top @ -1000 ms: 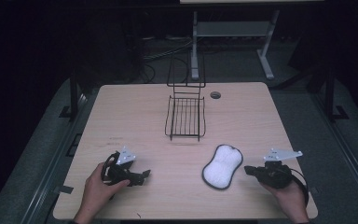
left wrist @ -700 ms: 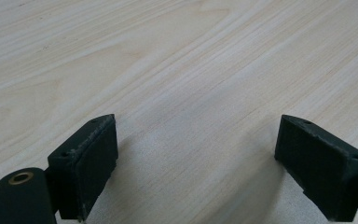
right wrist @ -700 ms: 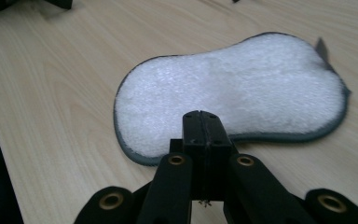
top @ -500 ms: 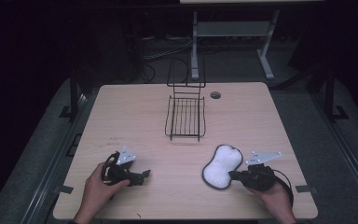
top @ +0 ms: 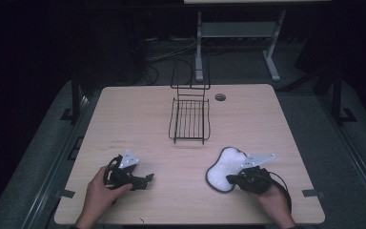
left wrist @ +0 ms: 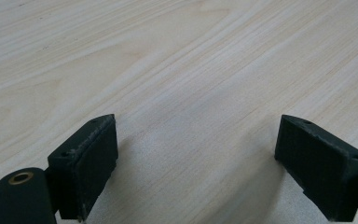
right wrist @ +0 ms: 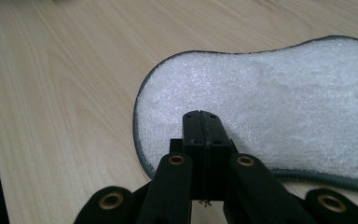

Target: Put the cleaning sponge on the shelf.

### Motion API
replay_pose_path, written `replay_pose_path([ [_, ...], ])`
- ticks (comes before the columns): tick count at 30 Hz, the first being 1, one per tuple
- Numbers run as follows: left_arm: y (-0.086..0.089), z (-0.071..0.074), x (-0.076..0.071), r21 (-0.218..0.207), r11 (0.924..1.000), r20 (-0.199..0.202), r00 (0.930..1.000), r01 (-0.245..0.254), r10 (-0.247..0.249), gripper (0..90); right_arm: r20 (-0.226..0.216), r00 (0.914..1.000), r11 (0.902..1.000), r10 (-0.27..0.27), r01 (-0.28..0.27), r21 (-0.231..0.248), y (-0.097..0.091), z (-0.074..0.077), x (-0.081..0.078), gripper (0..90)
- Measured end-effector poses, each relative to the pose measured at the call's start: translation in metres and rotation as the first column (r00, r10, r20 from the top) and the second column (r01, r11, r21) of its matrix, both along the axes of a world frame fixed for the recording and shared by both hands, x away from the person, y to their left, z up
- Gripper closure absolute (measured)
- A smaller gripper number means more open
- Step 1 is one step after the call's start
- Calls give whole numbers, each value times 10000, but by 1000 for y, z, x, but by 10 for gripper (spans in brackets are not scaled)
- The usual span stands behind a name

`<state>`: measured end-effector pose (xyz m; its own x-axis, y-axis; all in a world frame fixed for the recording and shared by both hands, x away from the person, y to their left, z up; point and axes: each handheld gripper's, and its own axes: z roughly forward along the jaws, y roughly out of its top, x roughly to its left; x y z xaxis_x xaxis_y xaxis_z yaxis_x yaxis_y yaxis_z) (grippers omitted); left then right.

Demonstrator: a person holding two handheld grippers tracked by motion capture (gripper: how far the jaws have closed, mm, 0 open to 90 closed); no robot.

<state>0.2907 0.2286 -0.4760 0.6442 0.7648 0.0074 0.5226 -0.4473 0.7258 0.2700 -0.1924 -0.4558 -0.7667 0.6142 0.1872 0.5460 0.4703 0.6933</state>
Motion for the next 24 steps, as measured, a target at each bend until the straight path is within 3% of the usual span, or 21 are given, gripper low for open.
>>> replay_pose_path([
  [24, 0, 0, 0, 26, 10000, -6, 10000, 20, -20, 124, 292, 9988, 9992, 392, -392, 0, 40, -1, 25, 899],
])
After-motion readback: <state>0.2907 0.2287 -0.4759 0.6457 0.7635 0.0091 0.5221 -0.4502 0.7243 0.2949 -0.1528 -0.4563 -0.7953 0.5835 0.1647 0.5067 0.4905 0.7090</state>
